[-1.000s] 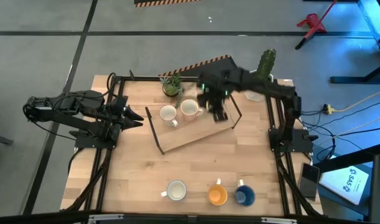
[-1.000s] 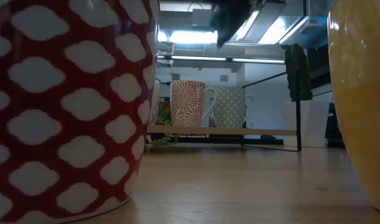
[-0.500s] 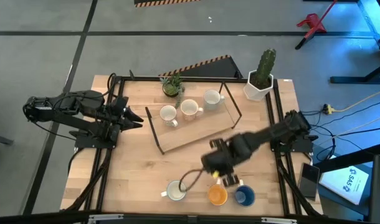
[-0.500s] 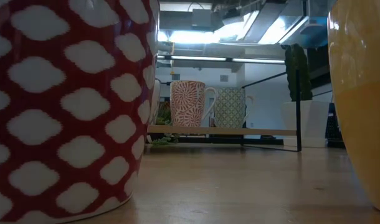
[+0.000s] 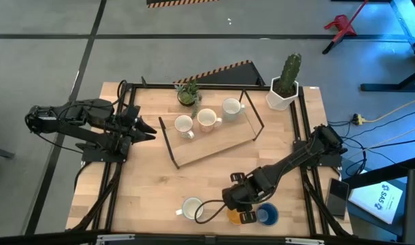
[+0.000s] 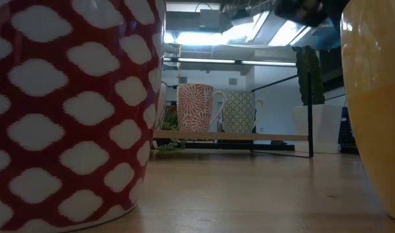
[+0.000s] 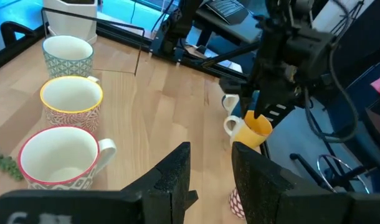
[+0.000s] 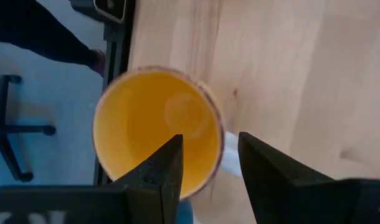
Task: Place coffee mugs
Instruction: Put the yellow mug on the shelf
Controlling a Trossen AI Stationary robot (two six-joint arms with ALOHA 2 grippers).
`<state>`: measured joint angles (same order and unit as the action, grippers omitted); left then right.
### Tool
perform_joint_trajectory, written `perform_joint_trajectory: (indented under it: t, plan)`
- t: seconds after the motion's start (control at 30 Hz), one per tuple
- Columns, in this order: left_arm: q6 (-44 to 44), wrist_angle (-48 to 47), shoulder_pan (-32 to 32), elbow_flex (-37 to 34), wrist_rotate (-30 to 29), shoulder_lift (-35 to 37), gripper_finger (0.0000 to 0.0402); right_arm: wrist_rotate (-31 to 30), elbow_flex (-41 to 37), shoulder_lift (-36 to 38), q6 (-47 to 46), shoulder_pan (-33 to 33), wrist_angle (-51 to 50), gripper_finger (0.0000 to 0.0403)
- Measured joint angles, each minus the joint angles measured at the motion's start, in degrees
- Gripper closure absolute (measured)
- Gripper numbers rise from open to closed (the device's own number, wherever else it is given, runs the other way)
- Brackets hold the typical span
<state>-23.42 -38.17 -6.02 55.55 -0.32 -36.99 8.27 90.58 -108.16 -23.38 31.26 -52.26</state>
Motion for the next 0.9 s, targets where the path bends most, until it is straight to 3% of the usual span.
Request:
perform_joint_trajectory:
  t: [0.33, 0.43, 0.57, 0.9]
  plan:
    - [0.0, 0.0, 0.0, 0.0, 0.0, 0.0, 0.0289, -2.2, -8.3, 0.0, 2.3, 0.3, 4.7, 0.0269]
    - [0.0, 0.0, 0.0, 0.0, 0.0, 0.0, 0.0289, -1.2, -9.3, 0.0, 2.5, 0.1, 5.0, 0.0303]
    - [0.0, 0.0, 0.0, 0.0, 0.0, 0.0, 0.0289, -1.2, -10.1, 0.0, 2.8, -0.3, 4.6, 0.0385]
    - [0.0, -0.1, 0.0, 0.0, 0.0, 0.0, 0.0289, -1.9, -6.6, -0.1, 8.5, -5.3, -0.3, 0.0398]
